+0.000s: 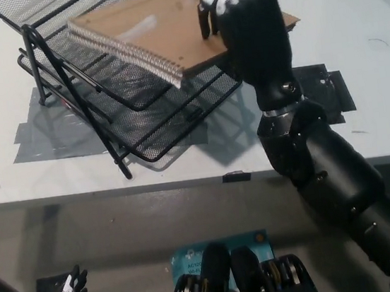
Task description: A person hands a notebook to the robot and the robot grabs it with its right hand and places it in the file tray kept in the centre of the desk infront of it.
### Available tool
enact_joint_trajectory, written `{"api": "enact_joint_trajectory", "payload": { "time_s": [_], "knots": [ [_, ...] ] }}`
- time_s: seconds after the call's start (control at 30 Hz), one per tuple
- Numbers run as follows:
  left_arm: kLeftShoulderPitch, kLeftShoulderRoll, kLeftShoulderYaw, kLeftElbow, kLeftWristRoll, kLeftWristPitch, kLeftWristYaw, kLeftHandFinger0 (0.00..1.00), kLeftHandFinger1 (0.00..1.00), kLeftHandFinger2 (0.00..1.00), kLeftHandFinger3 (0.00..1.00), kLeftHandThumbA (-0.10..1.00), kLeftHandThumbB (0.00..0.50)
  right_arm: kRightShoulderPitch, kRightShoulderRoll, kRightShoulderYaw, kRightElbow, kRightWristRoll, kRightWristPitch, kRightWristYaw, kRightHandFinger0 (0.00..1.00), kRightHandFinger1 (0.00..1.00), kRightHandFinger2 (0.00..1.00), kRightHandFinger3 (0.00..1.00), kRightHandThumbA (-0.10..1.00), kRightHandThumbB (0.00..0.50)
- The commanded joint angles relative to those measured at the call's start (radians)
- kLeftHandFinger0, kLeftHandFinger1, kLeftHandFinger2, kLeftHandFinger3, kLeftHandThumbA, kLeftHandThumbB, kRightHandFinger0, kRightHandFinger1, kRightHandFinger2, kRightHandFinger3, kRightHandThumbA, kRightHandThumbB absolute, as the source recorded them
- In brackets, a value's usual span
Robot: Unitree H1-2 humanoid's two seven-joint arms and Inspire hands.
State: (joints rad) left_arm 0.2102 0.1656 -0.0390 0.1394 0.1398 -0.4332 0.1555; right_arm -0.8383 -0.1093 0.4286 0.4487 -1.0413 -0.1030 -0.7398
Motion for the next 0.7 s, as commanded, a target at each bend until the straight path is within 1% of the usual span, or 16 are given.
{"api": "enact_joint_trajectory", "payload": {
  "time_s": [0.0, 0.03, 0.1, 0.13, 0.2, 0.27, 0.3, 0.37, 0.4, 0.43, 0.47, 0.5, 0.53, 0.57, 0.6, 0.67],
  "knots": [
    [0.006, 0.015, 0.003, -0.031, -0.018, -0.037, -0.016, 1.00, 1.00, 1.00, 1.00, 1.00, 0.330, -0.092, -0.009, 0.016, 0.011, -0.043, -0.042, -0.108, 0.00, 0.00, 0.15, 0.05, 0.90, 0.000],
    [0.006, 0.015, 0.001, -0.032, -0.024, -0.037, -0.020, 1.00, 1.00, 1.00, 1.00, 1.00, 0.335, -0.097, -0.011, 0.019, 0.016, -0.047, -0.043, -0.113, 0.00, 0.00, 0.16, 0.09, 0.87, 0.000],
    [0.007, 0.014, -0.001, -0.031, -0.024, -0.037, -0.020, 1.00, 1.00, 1.00, 1.00, 1.00, 0.337, -0.109, -0.011, 0.027, 0.027, -0.058, -0.041, -0.127, 0.00, 0.00, 0.17, 0.13, 0.87, 0.000],
    [0.008, 0.015, -0.001, -0.032, -0.018, -0.037, -0.016, 1.00, 1.00, 1.00, 1.00, 1.00, 0.327, -0.114, -0.013, 0.031, 0.034, -0.064, -0.041, -0.132, 0.00, 0.00, 0.18, 0.18, 0.87, 0.000],
    [0.007, 0.018, -0.006, -0.033, -0.007, -0.037, -0.008, 1.00, 1.00, 1.00, 1.00, 1.00, 0.313, -0.132, -0.015, 0.041, 0.051, -0.069, -0.047, -0.137, 0.00, 0.00, 0.17, 0.16, 0.90, 0.000],
    [0.006, 0.020, -0.007, -0.034, -0.004, -0.037, -0.009, 1.00, 1.00, 1.00, 1.00, 1.00, 0.312, -0.142, -0.016, 0.046, 0.063, -0.066, -0.058, -0.150, 0.00, 0.00, 0.17, 0.14, 0.89, 0.000],
    [0.007, 0.021, -0.007, -0.034, 0.001, -0.037, -0.008, 1.00, 1.00, 1.00, 1.00, 1.00, 0.305, -0.147, -0.016, 0.048, 0.069, -0.066, -0.063, -0.156, 0.00, 0.00, 0.17, 0.15, 0.88, 0.000],
    [0.005, 0.025, -0.009, -0.031, 0.005, -0.037, -0.005, 1.00, 1.00, 1.00, 1.00, 1.00, 0.301, -0.166, -0.012, 0.052, 0.092, -0.060, -0.075, -0.160, 0.00, 0.00, 0.16, 0.26, 0.90, 0.000],
    [0.002, 0.024, -0.009, -0.032, 0.009, -0.037, 0.000, 1.00, 1.00, 1.00, 1.00, 1.00, 0.304, -0.178, -0.009, 0.053, 0.106, -0.058, -0.081, -0.176, 0.00, 0.00, 0.15, 0.42, 0.90, 0.000],
    [0.002, 0.024, -0.009, -0.033, 0.010, -0.037, 0.000, 1.00, 1.00, 1.00, 1.00, 1.00, 0.307, -0.185, -0.007, 0.053, 0.111, -0.060, -0.078, -0.180, 0.00, 0.00, 0.13, 0.47, 0.90, 0.000],
    [0.001, 0.024, -0.009, -0.034, 0.012, -0.037, -0.001, 1.00, 1.00, 1.00, 1.00, 1.00, 0.307, -0.193, -0.004, 0.053, 0.116, -0.061, -0.073, -0.183, 0.00, 0.00, 0.12, 0.41, 0.90, 0.000],
    [0.001, 0.025, -0.009, -0.035, 0.012, -0.037, -0.002, 1.00, 1.00, 1.00, 1.00, 1.00, 0.307, -0.199, -0.003, 0.053, 0.119, -0.062, -0.070, -0.185, 0.00, 0.00, 0.12, 0.41, 0.90, 0.000],
    [0.001, 0.024, -0.009, -0.035, 0.013, -0.037, -0.003, 1.00, 1.00, 1.00, 1.00, 1.00, 0.302, -0.213, 0.002, 0.052, 0.130, -0.060, -0.065, -0.183, 0.00, 0.00, 0.10, 0.22, 0.87, 0.000],
    [0.001, 0.024, -0.010, -0.035, 0.014, -0.037, -0.003, 1.00, 1.00, 1.00, 1.00, 1.00, 0.300, -0.218, 0.004, 0.049, 0.131, -0.055, -0.064, -0.174, 0.00, 0.00, 0.10, 0.10, 0.86, 0.000],
    [0.001, 0.024, -0.011, -0.034, 0.018, -0.037, -0.001, 1.00, 1.00, 1.00, 1.00, 1.00, 0.295, -0.226, 0.007, 0.045, 0.132, -0.051, -0.058, -0.163, 0.00, 0.00, 0.10, 0.03, 0.83, 0.000],
    [0.000, 0.027, -0.013, -0.033, 0.023, -0.037, 0.004, 1.00, 1.00, 1.00, 1.00, 1.00, 0.293, -0.242, 0.011, 0.042, 0.140, -0.058, -0.042, -0.168, 0.00, 0.00, 0.12, 0.04, 0.82, 0.000]
  ]
}}
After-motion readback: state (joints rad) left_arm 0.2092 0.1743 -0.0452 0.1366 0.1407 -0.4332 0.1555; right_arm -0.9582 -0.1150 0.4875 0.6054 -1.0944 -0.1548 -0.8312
